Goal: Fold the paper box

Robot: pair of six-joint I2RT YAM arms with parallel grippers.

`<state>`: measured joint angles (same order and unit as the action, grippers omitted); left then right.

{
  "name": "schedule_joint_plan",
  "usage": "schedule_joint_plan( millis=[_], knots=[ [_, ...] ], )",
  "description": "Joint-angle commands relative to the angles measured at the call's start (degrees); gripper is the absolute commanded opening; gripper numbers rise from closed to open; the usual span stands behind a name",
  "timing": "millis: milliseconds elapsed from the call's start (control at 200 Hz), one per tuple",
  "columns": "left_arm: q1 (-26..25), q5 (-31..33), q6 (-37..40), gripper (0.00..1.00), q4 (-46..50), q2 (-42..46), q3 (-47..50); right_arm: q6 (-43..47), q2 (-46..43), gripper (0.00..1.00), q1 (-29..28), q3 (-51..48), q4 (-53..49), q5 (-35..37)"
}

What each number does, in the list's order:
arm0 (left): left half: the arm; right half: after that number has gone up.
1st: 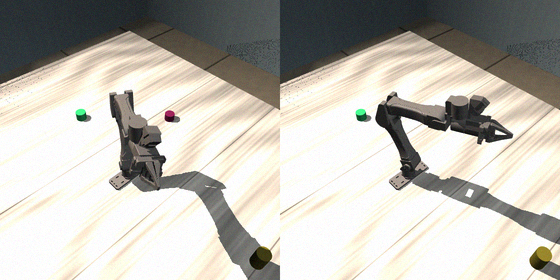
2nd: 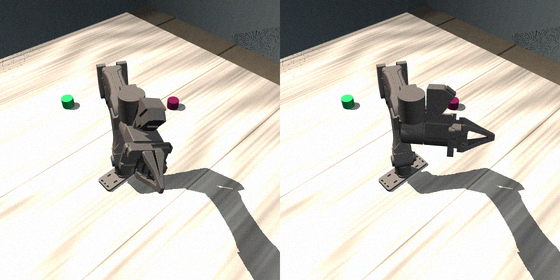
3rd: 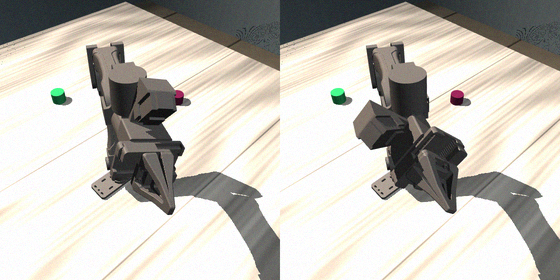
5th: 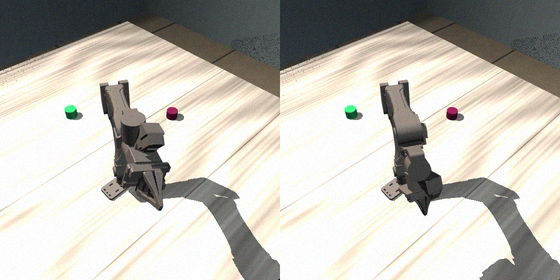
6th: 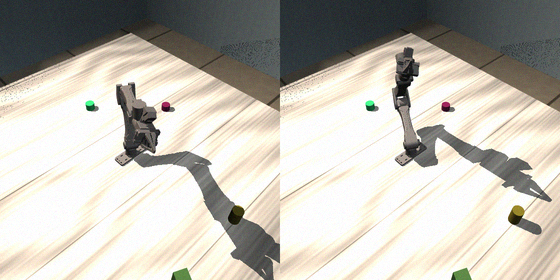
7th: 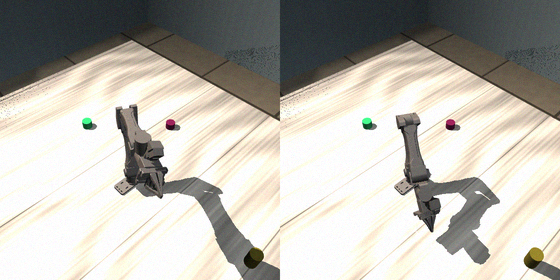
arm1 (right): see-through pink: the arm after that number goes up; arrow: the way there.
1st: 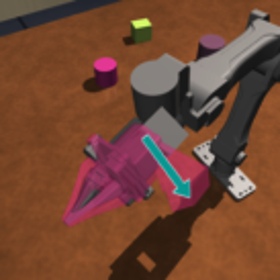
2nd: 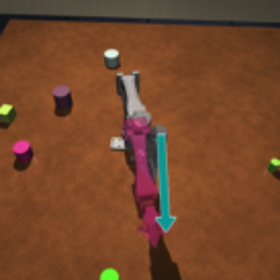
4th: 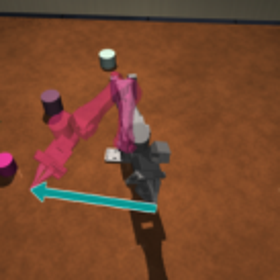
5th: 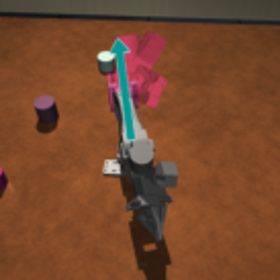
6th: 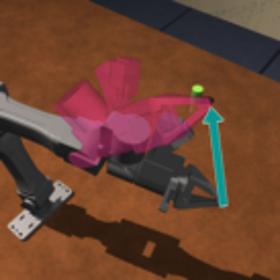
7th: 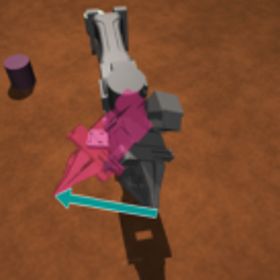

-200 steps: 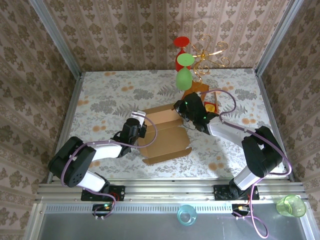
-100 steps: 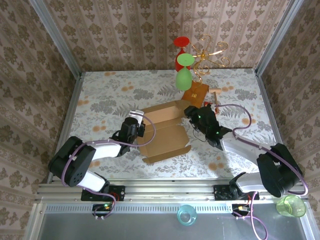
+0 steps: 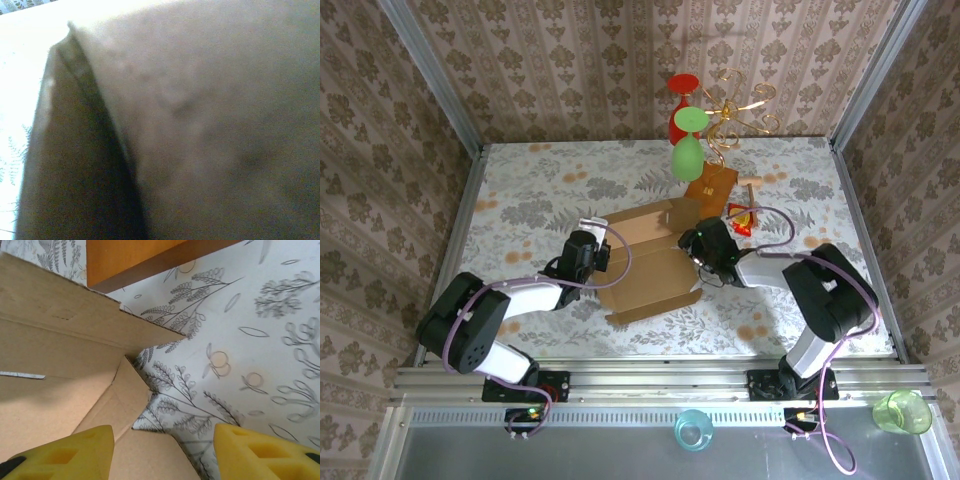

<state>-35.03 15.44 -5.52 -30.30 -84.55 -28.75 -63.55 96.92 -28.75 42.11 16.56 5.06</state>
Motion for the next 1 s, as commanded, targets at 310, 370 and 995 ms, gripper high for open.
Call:
schedule_joint_plan(
  millis=[310,370,995],
  knots=[
    [0.9,-0.8,2.0,0.00,2.6,-1.8,-1.2,4.7,9.0,0.51,0.3,9.6,-0.5,-1.6],
    [0.9,-0.9,1.9,0.00,2.7,-1.8,-1.2,4.6,9.3,0.50,0.3,9.9,-1.1,-1.2],
    [1.0,-1.3,2.1,0.00,2.7,-2.7,-2.0,8.3,9.6,0.40,-1.8,10.4,3.9,-2.5]
  ],
)
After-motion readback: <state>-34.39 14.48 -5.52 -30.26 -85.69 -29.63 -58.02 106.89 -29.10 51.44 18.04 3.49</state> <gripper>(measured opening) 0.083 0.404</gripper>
